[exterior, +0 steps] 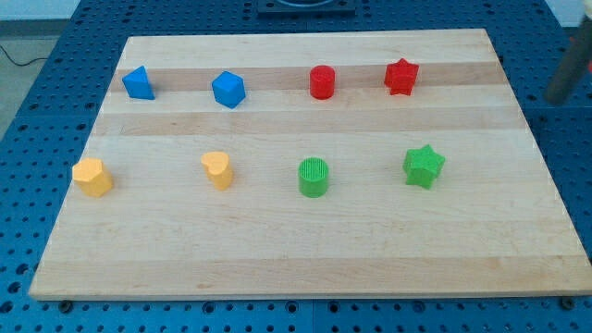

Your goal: Move your hand at the bottom side of the yellow heart

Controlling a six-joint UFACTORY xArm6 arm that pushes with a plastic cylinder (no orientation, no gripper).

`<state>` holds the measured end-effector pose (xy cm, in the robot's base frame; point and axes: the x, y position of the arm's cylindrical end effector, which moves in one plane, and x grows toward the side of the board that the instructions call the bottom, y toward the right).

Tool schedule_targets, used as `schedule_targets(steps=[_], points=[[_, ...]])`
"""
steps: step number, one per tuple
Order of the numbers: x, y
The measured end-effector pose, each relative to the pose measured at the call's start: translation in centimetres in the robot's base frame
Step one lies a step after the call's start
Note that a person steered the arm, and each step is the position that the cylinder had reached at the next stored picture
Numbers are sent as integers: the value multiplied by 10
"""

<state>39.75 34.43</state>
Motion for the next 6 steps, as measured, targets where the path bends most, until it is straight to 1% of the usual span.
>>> schedule_targets(steps=[1, 2, 3, 5, 6], points=[[103, -1], [178, -56], [201, -171], [201, -421], [199, -495]])
